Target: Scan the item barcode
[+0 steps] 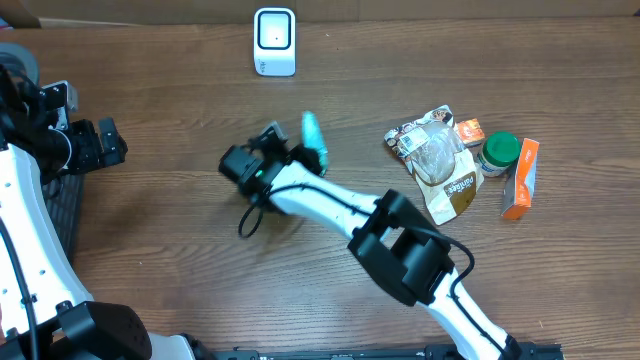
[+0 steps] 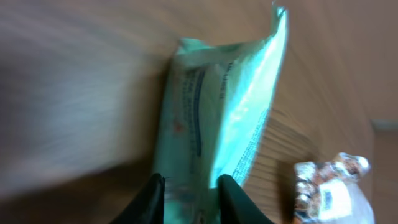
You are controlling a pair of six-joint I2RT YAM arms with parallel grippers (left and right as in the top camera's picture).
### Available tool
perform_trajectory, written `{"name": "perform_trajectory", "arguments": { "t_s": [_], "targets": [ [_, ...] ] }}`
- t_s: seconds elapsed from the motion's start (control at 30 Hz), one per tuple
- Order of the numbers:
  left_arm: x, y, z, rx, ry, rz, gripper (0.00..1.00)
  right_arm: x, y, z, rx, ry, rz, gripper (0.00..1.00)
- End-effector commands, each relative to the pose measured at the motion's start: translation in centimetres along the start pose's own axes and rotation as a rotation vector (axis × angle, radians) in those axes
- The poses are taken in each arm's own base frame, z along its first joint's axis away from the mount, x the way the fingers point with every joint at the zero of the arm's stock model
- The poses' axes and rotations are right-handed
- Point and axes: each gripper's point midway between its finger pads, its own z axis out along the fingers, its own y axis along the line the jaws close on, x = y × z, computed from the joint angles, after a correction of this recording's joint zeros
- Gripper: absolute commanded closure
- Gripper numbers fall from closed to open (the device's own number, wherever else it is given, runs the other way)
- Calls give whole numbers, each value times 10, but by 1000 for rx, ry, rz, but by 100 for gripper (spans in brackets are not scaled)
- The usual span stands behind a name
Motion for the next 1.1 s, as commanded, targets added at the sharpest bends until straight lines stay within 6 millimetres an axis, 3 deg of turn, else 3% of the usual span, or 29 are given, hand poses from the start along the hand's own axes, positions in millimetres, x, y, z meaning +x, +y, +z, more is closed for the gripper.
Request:
{"name": "perform_trajectory", "arguments": {
  "t_s": [0.0, 0.13, 0.27, 0.43, 0.57, 0.73, 0.8, 0.87, 0.93, 1.07],
  "targets": [
    [-1, -4, -1, 9, -7, 34, 0, 13, 79, -38, -333, -6, -252, 64],
    [-1, -4, -1, 9, -7, 34, 0, 8, 92, -53, -345, -49, -263, 41],
    [-1, -4, -1, 9, -7, 34, 0, -9, 81, -61, -375, -54, -171, 40],
    [-1, -4, -1, 9, -7, 34, 1, -35, 47, -68, -546, -12, -15, 44],
    [-1, -4, -1, 9, -7, 34, 0, -49, 15, -63, -703, 38, 103, 49],
    [-1, -4, -1, 9, -6, 33, 0, -48, -17, -43, -900, 120, 246, 44],
    [-1, -4, -1, 9, -7, 34, 0, -45, -28, -32, -959, 168, 333, 47],
    [-1, -4, -1, 9, -7, 34, 0, -44, -32, -28, -1034, 197, 392, 58],
    [-1, -4, -1, 9, -7, 34, 0, -44, -31, -27, -1109, 204, 422, 70],
    [-1, -4, -1, 9, -7, 34, 1, -45, -21, -14, -1086, 219, 494, 76]
  ]
}}
